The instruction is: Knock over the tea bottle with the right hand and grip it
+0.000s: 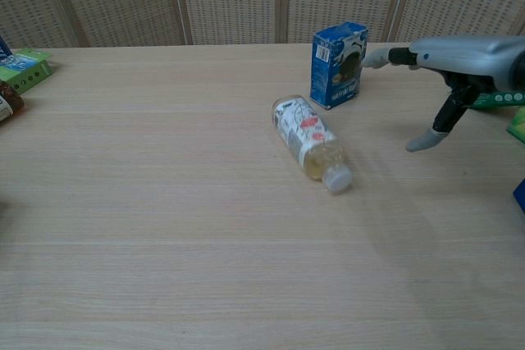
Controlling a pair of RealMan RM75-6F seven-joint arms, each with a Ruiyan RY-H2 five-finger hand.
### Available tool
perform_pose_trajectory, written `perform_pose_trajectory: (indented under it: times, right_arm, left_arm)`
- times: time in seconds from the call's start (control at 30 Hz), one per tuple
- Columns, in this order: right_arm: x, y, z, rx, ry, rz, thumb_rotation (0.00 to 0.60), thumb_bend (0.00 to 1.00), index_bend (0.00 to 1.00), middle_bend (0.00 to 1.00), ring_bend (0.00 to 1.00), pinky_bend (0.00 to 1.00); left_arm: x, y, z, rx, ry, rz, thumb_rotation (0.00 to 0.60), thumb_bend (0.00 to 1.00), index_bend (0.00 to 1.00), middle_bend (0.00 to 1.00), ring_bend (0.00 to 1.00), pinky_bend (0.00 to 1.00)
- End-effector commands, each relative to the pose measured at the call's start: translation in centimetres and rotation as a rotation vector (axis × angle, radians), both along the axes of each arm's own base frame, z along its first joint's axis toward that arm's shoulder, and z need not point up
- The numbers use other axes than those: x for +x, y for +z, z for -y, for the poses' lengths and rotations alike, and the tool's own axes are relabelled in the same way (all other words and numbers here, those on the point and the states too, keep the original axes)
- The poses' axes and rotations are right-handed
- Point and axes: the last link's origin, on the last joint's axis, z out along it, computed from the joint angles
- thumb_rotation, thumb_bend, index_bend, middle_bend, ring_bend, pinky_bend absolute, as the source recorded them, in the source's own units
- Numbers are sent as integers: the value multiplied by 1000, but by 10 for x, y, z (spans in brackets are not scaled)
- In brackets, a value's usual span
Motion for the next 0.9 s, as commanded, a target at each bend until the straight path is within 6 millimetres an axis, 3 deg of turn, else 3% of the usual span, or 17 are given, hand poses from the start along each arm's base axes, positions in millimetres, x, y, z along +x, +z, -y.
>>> perform_pose_trajectory:
  times: [0.03, 0.23, 0.43, 0.6, 0.9]
  right_arm:
    - [-7, 5, 3, -24, -24, 12, 600, 0, 0, 0, 0, 0]
    - [-6, 1, 17, -86, -118, 80, 600, 1, 0, 0, 0, 0]
    - [8, -19, 33, -158, -290, 181, 600, 1, 0, 0, 0, 0]
    - [22, -41, 26, -147, -451, 273, 600, 1, 0, 0, 0, 0]
    - [37, -70, 10, -115, -423, 232, 599, 1, 0, 0, 0, 0]
  left_arm:
    - [0, 0, 0, -2, 1, 0, 600, 0, 0, 0, 0, 0]
    - [0, -4, -1, -15, 2, 0, 600, 0, 0, 0, 0, 0]
    - [1, -6, -1, -20, 1, 2, 600, 0, 0, 0, 0, 0]
    - [0, -7, -1, -24, 8, 5, 600, 0, 0, 0, 0, 0]
    - [-1, -5, -1, -23, 7, 7, 600, 0, 0, 0, 0, 0]
